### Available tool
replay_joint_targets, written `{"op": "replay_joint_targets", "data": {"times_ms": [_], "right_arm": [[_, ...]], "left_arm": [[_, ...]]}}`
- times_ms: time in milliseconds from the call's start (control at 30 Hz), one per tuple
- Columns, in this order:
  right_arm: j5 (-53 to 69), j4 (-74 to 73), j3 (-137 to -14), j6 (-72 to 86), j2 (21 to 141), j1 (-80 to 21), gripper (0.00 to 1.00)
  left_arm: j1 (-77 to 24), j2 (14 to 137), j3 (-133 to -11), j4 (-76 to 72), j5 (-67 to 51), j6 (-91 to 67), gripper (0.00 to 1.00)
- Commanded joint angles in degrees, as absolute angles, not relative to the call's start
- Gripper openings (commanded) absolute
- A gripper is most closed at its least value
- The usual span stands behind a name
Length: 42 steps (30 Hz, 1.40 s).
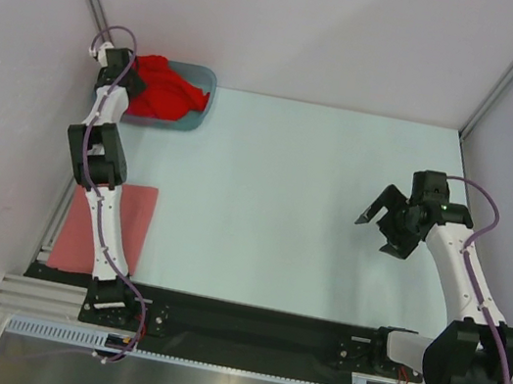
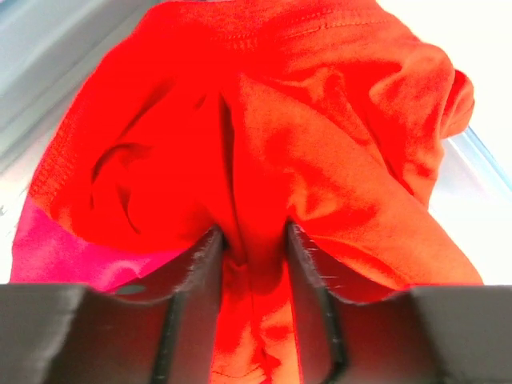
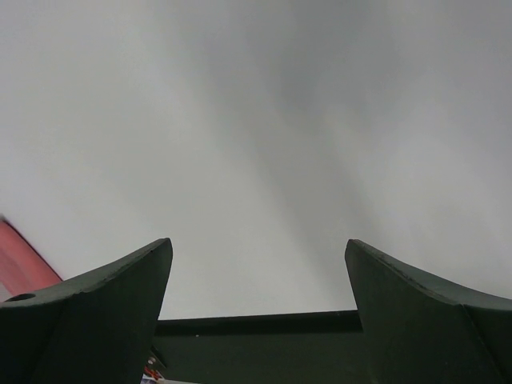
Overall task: Fold and stack the t-shirts
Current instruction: Grab the tshirt from the pile, then move the tshirt to the center of the board
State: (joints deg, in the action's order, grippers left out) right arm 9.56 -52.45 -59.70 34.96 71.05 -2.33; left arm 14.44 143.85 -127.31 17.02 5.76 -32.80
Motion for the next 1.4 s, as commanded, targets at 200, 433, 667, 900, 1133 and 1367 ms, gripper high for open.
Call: {"op": "replay_joint_targets", "data": {"times_ms": [200, 433, 667, 900, 1133, 1367], "right_arm": [[12.30, -51.68, -59.06, 35.25, 69.70, -2.11, 0.96], [14.15, -53.52, -60.12, 33.49, 67.86, -2.11, 0.95], [14.68, -54.40, -61.52, 32.87, 65.40, -4.39, 0.96], [12.83, -54.49, -62.93, 32.25, 63.81, -9.14, 0.95], [13.54, -54.58, -61.43, 33.48, 60.91, -10.99, 0.95], [14.06, -58.97, -60.30, 32.26, 58.10, -11.77, 0.96]], "left_arm": [[13.98, 132.11, -120.88, 9.61, -0.69, -35.75, 0.00], [9.50, 120.42, -110.92, 0.62, -5.97, -40.60, 0.00], [5.10, 107.86, -100.82, -6.76, -12.74, -47.46, 0.00], [-4.47, 88.44, -93.08, -0.47, -14.07, -39.84, 0.00], [-22.03, 64.73, -76.85, 12.82, -8.09, -35.94, 0.67], [-31.72, 51.78, -54.94, 22.64, -7.91, -36.92, 1.00]]}}
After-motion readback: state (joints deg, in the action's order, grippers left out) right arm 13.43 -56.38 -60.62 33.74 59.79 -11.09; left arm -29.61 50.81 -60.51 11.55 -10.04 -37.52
